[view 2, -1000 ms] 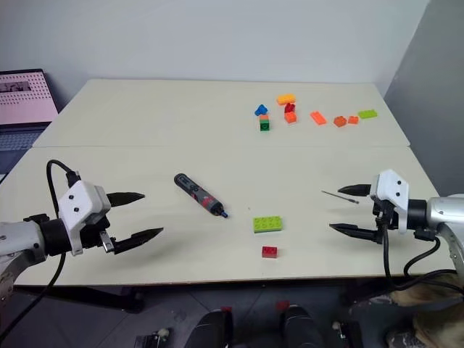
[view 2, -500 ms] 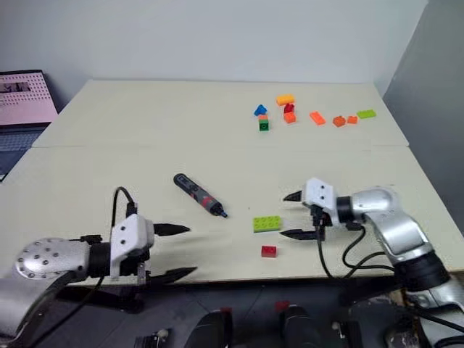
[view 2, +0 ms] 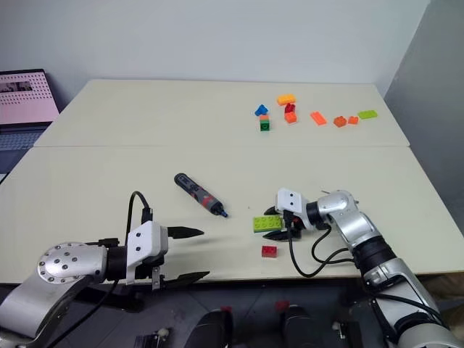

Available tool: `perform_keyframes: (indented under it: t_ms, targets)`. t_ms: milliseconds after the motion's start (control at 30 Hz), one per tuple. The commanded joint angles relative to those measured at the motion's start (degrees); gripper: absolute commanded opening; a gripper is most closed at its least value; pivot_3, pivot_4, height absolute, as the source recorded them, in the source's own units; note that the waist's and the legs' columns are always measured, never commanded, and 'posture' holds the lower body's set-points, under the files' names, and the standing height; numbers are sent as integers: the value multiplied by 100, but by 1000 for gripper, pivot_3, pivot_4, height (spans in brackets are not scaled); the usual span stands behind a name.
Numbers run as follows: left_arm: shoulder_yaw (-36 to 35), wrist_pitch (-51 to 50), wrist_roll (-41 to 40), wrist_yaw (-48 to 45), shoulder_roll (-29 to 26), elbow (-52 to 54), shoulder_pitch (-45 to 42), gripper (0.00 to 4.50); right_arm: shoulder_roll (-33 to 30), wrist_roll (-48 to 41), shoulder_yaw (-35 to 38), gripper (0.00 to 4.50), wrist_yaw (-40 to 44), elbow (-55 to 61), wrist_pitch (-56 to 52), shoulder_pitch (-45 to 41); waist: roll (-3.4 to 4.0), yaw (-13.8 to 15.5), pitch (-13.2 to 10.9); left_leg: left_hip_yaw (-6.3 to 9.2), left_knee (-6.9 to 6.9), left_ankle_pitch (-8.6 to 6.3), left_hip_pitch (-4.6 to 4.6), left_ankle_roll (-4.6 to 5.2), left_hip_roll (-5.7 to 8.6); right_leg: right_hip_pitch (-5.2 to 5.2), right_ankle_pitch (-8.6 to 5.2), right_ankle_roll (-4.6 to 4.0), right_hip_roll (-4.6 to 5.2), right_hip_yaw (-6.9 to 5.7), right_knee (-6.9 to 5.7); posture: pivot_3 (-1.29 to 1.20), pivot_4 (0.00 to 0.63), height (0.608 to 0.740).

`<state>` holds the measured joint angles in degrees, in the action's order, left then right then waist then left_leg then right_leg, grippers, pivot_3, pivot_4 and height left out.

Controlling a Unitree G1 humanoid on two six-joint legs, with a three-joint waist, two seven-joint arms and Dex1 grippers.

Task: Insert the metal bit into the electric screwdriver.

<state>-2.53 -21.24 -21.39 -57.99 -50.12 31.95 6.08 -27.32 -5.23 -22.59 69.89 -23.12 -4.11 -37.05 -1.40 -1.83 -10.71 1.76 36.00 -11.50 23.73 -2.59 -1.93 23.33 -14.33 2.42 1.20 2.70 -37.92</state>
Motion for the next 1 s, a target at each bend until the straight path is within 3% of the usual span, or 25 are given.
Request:
perform_keyframes:
  t_ms: [33,133,333,533,733,1000]
  targets:
    - [-2,162,28,62,85,15,-26,4500,15,-32,200,2325,39,134,154,-64,0,0,0,1,0,0,0,0,0,0,0,-1,0,0,-1,0,150,740]
    - [17,160,-1,37,125,-20,-75,4500,-41,-27,260,1530,23,223,220,-11,0,1,0,1,0,0,-2,0,-1,0,0,-1,-1,0,-4,0,150,740]
    - [60,-45,-300,79,388,-25,-421,4500,-329,-323,871,1523,-269,927,-35,252,1,16,0,2,2,1,-1,0,0,-1,0,0,-1,0,-4,0,150,740]
    - [274,-182,-408,396,856,54,-907,4500,-592,-403,2496,1523,-2101,1081,-413,810,0,40,0,7,4,1,2,0,2,-3,0,1,-2,-1,-4,0,150,740]
    - [492,-69,-377,564,1258,-140,-1403,4500,-528,49,3283,1523,-4122,-181,-302,506,0,-14,0,3,6,2,-3,1,5,-5,2,3,-4,10,-7,0,150,740]
    - [799,126,-174,512,1437,-273,-1517,4500,-343,298,3372,1523,-5472,-2112,-414,-533,1,-140,0,-19,1,6,-14,7,7,-5,9,14,-11,44,-9,0,150,740]
